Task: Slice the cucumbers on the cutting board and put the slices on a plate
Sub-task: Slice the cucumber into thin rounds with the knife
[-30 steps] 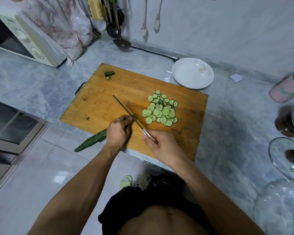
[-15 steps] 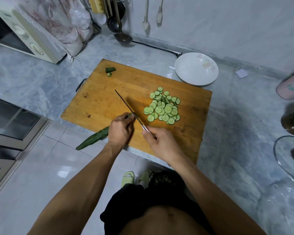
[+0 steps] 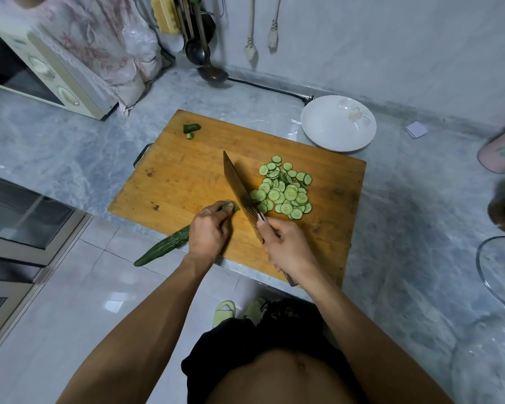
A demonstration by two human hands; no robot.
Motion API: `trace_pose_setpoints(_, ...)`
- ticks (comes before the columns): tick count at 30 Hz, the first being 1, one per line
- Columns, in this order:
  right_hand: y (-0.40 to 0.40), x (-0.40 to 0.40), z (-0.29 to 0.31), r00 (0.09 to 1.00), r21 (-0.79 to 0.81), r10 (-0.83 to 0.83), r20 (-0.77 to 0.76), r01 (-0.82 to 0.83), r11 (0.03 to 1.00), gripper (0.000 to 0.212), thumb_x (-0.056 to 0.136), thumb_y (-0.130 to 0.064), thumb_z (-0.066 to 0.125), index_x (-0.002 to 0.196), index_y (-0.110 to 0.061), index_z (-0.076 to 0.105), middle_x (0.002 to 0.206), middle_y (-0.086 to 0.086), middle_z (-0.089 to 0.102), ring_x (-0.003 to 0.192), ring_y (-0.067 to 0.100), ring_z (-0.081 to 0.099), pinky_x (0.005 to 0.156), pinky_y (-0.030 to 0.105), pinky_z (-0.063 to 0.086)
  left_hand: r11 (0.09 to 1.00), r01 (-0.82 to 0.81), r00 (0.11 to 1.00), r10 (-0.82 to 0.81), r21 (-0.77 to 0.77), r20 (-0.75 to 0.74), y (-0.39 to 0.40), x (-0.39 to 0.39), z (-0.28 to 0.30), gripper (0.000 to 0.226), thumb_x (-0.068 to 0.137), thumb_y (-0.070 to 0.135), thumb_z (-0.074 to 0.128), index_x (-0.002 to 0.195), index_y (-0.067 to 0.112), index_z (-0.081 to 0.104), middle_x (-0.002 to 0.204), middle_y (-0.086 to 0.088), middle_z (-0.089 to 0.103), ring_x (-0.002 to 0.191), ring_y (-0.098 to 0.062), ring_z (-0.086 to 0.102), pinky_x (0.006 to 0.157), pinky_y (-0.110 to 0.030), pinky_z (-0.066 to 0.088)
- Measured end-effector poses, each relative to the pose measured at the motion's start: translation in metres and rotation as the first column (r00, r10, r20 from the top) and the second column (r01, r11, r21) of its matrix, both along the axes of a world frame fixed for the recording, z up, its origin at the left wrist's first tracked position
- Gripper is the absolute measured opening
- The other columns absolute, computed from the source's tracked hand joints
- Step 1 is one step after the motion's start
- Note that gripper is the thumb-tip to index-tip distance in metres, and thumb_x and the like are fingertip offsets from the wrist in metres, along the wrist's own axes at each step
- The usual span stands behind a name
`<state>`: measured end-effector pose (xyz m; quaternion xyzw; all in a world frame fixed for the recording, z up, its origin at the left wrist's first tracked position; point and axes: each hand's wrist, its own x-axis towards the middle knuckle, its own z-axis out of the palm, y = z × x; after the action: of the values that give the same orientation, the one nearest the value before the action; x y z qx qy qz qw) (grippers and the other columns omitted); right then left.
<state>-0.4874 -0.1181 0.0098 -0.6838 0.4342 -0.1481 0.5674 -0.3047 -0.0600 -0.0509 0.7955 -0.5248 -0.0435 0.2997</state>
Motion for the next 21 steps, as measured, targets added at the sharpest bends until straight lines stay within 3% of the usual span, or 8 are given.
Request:
trace_pose_setpoints(4,0.004,-0.013,0.002,0.998,-0.094,0.064,-0.018,-0.066,0.993,0.033,0.103,-0.038,0.049,0.087,-0.013,0.064,0.058,0.002,0.043,0.047,0.013,0.037,0.045,0.036,0.034,1.0,-0.001,1.0,0.002,0.017,-0.005,0.001,0.002,-0.005,0.023,0.088,0.007,0.062,0.107,0.012,0.075,0.116,-0.005,0.07,0.093,-0.03,0.067,0.07,-0.029,0.053)
trace_pose_setpoints(8,0.011,-0.017,0.009,0.993,-0.178,0.116,-0.026,-0.119,0.977,0.03,0.102,-0.038,0.049,0.084,-0.016,0.06,0.054,-0.006,0.04,0.05,0.008,0.035,0.05,0.026,0.031,1.0,0.017,1.0,-0.016,0.023,-0.016,0.001,0.003,-0.004,0.027,0.088,0.012,0.056,0.106,0.011,0.075,0.116,-0.005,0.07,0.093,-0.03,0.067,0.07,-0.03,0.055)
trace_pose_setpoints(14,0.019,-0.016,0.02,0.985,-0.249,0.163,-0.064,-0.174,0.953,0.021,0.102,-0.032,0.052,0.09,-0.019,0.064,0.052,-0.014,0.046,0.049,0.01,0.039,0.046,0.017,0.028,1.0,0.017,0.999,-0.016,0.015,-0.047,0.002,0.002,-0.003,0.028,0.086,0.011,0.054,0.102,0.009,0.076,0.115,-0.005,0.07,0.091,-0.029,0.067,0.07,-0.027,0.051)
trace_pose_setpoints(21,0.021,-0.014,0.02,0.985,-0.247,0.162,-0.059,-0.172,0.954,0.024,0.102,-0.032,0.051,0.082,-0.02,0.057,0.052,-0.005,0.039,0.049,0.011,0.037,0.047,0.019,0.029,1.0,0.002,0.999,-0.001,0.021,-0.036,0.003,0.0,-0.004,0.032,0.086,0.017,0.051,0.101,0.007,0.076,0.117,-0.01,0.069,0.097,-0.032,0.067,0.076,-0.033,0.055)
